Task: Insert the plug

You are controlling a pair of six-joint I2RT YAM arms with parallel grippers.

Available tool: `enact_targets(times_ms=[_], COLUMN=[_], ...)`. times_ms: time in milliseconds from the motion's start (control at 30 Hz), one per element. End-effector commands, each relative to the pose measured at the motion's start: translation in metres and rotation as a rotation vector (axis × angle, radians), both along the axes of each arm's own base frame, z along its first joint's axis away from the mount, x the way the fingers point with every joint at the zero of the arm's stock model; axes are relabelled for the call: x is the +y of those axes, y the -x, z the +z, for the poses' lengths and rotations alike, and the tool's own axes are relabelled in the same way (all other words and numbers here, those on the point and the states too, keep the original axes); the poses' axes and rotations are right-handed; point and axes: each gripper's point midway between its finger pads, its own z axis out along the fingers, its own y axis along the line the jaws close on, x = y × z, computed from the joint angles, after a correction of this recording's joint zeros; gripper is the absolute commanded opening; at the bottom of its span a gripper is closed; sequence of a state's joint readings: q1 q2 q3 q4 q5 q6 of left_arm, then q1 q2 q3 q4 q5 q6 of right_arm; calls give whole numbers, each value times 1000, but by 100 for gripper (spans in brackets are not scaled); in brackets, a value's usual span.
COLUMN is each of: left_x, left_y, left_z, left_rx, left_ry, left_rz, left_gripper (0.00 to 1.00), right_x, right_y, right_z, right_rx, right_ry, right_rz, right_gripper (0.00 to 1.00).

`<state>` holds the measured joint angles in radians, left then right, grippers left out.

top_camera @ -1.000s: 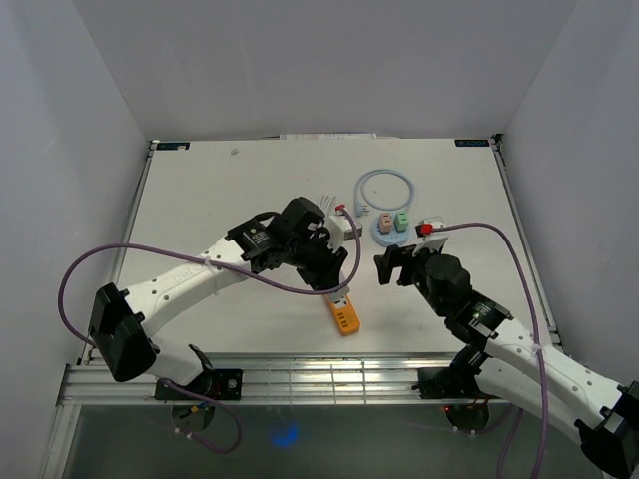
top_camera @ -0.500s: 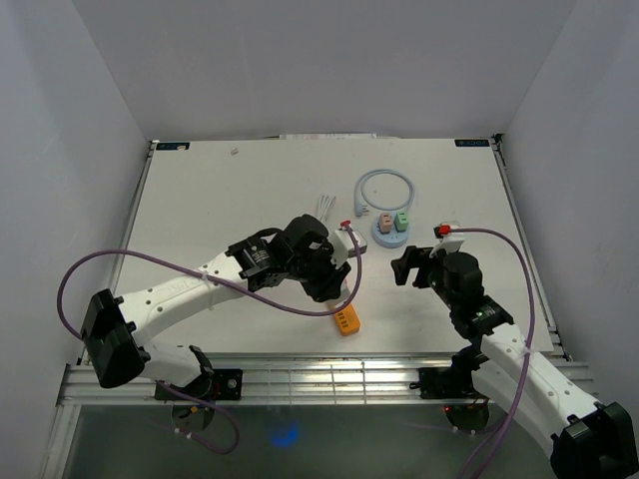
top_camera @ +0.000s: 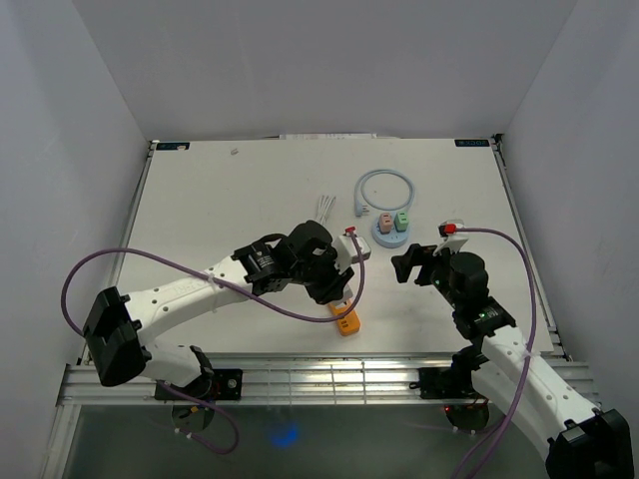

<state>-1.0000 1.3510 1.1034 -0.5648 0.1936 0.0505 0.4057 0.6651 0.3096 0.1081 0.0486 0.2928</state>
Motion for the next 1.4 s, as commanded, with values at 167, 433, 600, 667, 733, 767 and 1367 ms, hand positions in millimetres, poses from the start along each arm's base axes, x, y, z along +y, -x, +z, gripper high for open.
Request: enact_targets(times_ms=[167, 433, 600, 667, 733, 767, 1367], left_x=[-10, -13, -12, -12, -12, -12, -12], left_y=[-8, -9, -11, -11, -12, -12, -11], left_z=[2, -11, -17, -20, -22, -23, -42], left_rx=[-45, -34, -34, -32, -37, -38, -56], left_ry=[22, -9, -27, -35, -41, -44, -109], left_rz=[-6, -14, -12, -8, -5, -5, 16], left_gripper=[0, 0, 0, 0, 0, 0, 0], right_x=[2, 0, -1, -1, -2, 3, 2], right_y=[-3, -3, -4, -4, -5, -2, -1], right_z=[11, 10, 10, 9, 10, 10, 9], right_rx=[-45, -44, -46, -44, -47, -44, -43], right_ry=[-36, -38, -38, -38, -39, -46, -53], right_rz=[9, 8, 3, 1, -2, 28, 33], right_gripper=[92, 92, 92, 92, 92, 92, 91])
